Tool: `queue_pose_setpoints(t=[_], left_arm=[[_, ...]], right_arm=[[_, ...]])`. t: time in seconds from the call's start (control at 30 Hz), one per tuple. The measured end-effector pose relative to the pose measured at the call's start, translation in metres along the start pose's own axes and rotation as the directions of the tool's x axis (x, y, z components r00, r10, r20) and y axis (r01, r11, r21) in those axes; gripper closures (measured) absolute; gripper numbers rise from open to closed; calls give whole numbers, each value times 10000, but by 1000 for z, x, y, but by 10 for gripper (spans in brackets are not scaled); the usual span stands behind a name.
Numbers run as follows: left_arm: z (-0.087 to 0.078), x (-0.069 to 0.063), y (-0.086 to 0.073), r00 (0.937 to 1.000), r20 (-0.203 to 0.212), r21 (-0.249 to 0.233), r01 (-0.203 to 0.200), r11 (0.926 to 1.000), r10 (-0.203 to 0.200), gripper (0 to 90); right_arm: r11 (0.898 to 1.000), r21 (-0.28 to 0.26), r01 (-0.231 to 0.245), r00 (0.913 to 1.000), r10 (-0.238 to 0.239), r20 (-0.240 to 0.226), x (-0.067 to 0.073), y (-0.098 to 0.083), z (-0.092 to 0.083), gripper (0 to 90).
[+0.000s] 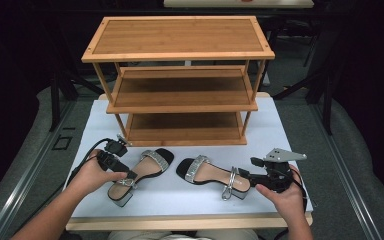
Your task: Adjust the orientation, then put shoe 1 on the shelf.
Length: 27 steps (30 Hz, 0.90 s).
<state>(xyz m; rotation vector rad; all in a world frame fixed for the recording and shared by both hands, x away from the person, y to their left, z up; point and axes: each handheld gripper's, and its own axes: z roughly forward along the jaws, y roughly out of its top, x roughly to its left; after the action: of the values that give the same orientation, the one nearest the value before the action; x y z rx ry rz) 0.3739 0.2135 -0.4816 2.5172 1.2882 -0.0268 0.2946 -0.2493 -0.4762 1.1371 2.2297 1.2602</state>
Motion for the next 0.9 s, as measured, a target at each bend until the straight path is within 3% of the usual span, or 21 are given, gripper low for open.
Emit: queue_pose_setpoints(t=[0.53, 0.9], left_arm=[[13, 2, 7, 9994, -5, 769, 346, 9964, -347, 314], [25, -2, 10, 9997, -16, 1464, 255, 9889, -255, 307]], right_arm=[[10000, -46, 16, 10000, -16, -14, 0, 1, 2, 368], [10000, -7, -21, 10000, 21, -93, -2, 0, 3, 368]])
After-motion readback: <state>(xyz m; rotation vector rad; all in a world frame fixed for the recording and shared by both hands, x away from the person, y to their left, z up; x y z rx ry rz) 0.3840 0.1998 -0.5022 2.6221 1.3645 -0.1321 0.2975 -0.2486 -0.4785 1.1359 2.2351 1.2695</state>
